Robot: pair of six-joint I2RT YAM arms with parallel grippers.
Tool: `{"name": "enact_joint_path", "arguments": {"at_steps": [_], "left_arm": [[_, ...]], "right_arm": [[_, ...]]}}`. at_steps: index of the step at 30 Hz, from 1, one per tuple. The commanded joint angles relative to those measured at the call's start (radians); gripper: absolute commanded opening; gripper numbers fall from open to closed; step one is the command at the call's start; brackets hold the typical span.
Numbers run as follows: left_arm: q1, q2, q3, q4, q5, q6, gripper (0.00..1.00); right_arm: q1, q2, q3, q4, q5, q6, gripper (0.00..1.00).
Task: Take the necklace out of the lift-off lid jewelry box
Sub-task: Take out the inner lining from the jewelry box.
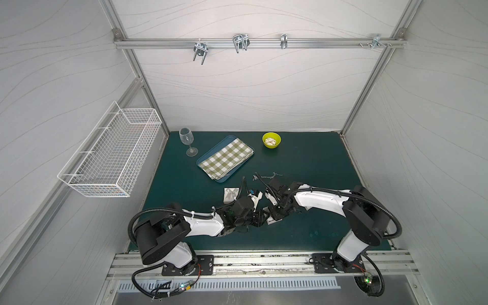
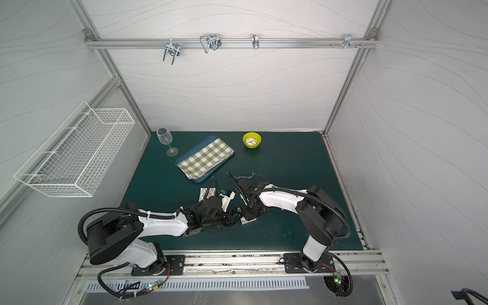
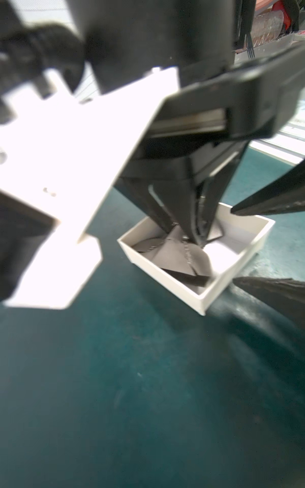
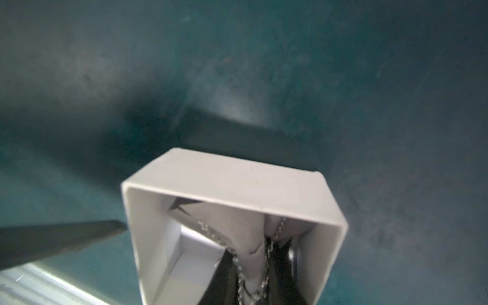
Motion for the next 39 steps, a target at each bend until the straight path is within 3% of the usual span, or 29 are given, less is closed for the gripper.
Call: {"name": "enact_joint_path", "arguments": {"at_steps": [1,19,27,34,39], "left_arm": [[0.002,0.019,0.041,0.028,-0.003,-0.014,0.38],[0.043,-0.069,-0.007,-0.001,-0.015,-0.023,0.38],[0.071,-0.102,-0.009,-0.028,0.006,-0.022,0.39],[0.086,-0.181,-0.025,0.028,0.093,-0.047,0.38],[0.105,-0.218,-0.013,0.072,0.175,-0.100,0.46]], "right_arm": [[0.010,-0.061,-0.024,0.009,-0.035,0.023,0.18],[-0.067,-0.249,-0.066,0.003,-0.107,0.082,0.18],[-0.135,-0.300,-0.112,0.059,-0.213,0.106,0.20],[-0.148,-0.345,-0.108,0.065,-0.231,0.128,0.21],[-0.152,-0.400,-0.094,0.069,-0.230,0.140,0.21]]}}
